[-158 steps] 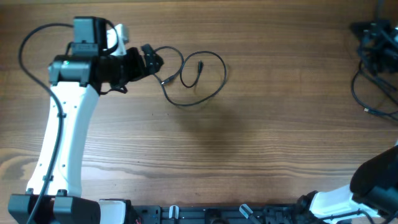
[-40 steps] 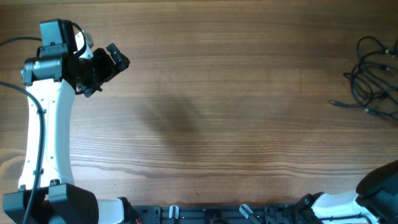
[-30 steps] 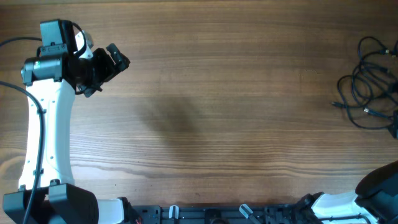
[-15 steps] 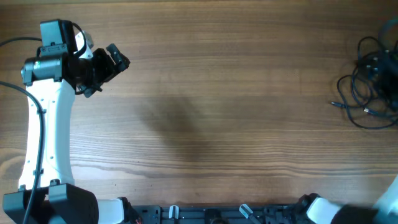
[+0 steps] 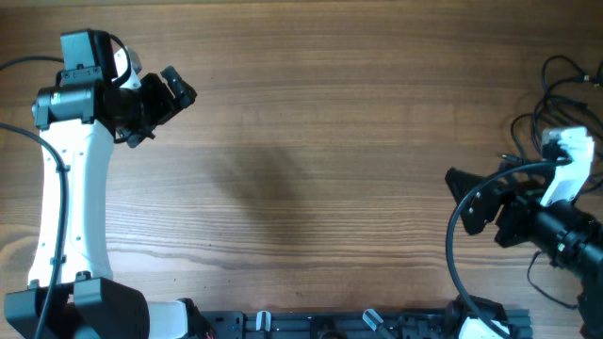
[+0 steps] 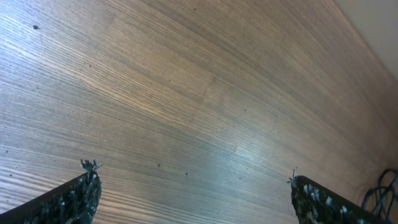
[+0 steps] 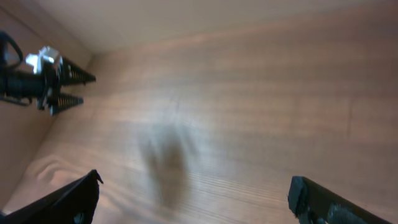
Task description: Untangle cables
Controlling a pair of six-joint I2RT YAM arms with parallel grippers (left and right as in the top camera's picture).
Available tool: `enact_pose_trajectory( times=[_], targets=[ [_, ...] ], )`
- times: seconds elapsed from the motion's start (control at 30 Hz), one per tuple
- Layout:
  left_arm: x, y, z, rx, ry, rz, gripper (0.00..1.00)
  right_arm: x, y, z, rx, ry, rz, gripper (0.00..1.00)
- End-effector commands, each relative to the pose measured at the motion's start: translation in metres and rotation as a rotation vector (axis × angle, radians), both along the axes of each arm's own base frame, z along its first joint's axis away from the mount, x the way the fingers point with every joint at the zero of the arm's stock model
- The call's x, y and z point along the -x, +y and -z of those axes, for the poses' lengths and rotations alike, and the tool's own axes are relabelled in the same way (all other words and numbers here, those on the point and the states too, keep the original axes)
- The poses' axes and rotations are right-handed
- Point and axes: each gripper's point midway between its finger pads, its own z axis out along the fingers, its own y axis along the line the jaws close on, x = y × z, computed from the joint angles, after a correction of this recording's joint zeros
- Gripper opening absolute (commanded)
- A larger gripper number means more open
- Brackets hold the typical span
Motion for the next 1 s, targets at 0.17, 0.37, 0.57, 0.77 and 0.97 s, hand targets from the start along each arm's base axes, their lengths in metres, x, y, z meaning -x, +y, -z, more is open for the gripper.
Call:
enact_pose_trajectory(
  times=[0.17, 0.37, 0.57, 0.77, 0.97],
  targets=[
    [-0.002, 0.003, 0.000, -0.001, 0.003, -0.015, 1.00, 0.006, -0.004, 0.009, 0.033, 0.044, 0.017, 1.00],
    [-0.002, 0.003, 0.000, -0.001, 0.003, -0.015, 1.00, 0.000, -0.028, 0.016, 0.137, 0.055, 0.124, 1.00],
    [-0.002, 0.003, 0.000, -0.001, 0.003, -0.015, 1.00, -0.023, -0.053, 0.017, 0.230, -0.031, 0.219, 1.00],
    [-0.002, 0.003, 0.000, -0.001, 0.003, -0.015, 1.00, -0.053, -0.047, 0.022, 0.289, -0.422, 0.191, 1.00],
    [-0.002, 0.003, 0.000, -0.001, 0.003, -0.015, 1.00, -0.051, -0.026, 0.060, 0.290, -0.724, 0.137, 1.00]
  ],
)
